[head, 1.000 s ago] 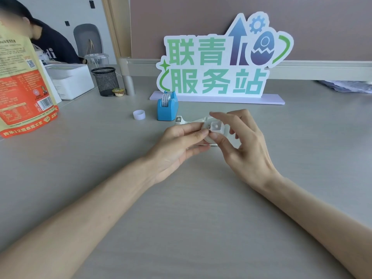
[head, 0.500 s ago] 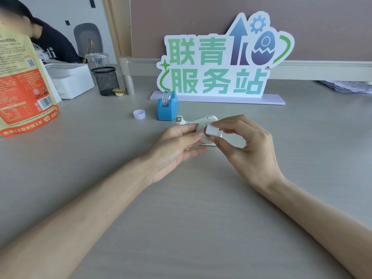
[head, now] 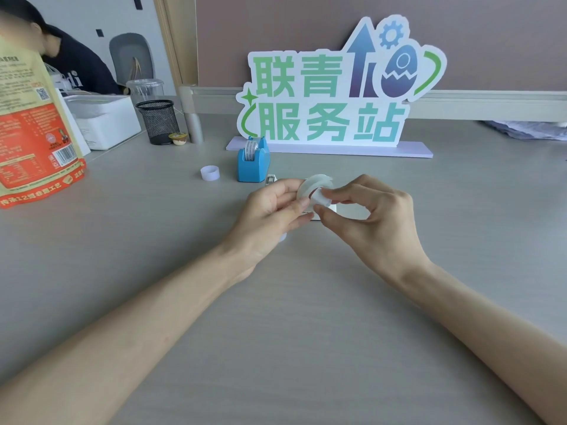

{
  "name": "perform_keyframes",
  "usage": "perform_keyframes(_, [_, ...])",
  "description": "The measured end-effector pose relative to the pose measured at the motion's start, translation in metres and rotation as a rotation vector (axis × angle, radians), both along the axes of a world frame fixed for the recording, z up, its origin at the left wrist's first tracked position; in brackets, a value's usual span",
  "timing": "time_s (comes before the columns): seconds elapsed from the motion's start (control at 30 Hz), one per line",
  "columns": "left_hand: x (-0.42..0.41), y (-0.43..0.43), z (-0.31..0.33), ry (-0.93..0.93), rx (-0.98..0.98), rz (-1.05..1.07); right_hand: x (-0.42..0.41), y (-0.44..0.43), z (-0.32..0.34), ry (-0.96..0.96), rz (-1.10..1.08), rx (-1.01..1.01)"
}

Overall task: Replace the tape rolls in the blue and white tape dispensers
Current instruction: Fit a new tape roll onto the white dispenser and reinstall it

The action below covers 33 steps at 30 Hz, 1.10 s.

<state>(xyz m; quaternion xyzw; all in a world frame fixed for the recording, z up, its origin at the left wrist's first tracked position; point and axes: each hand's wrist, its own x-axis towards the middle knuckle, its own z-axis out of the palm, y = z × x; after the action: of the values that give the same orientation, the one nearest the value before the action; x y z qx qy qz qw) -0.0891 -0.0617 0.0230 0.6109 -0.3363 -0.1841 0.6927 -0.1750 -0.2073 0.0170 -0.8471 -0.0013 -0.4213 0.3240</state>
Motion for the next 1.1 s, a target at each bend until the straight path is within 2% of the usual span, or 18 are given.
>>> perform_keyframes(0.1, [-0.003, -0.001, 0.000, -0.068, 0.019, 0.022, 0.000, 0.002, -0.001, 0.038, 0.015, 0.029])
perform_keyframes(0.47, [-0.002, -0.002, -0.002, -0.140, 0.027, 0.110, 0.003, 0.009, 0.011, 0.124, 0.016, 0.290])
perform_keyframes(0.63, [-0.004, -0.002, -0.005, -0.177, 0.048, 0.156, 0.007, 0.009, 0.012, 0.152, -0.011, 0.335])
perform_keyframes(0.83, [-0.010, -0.004, -0.007, -0.198, 0.093, 0.199, 0.007, 0.006, 0.009, 0.178, -0.044, 0.305])
perform_keyframes(1.1, [-0.010, -0.004, -0.008, -0.188, 0.116, 0.203, 0.009, 0.004, 0.006, 0.077, -0.022, 0.072])
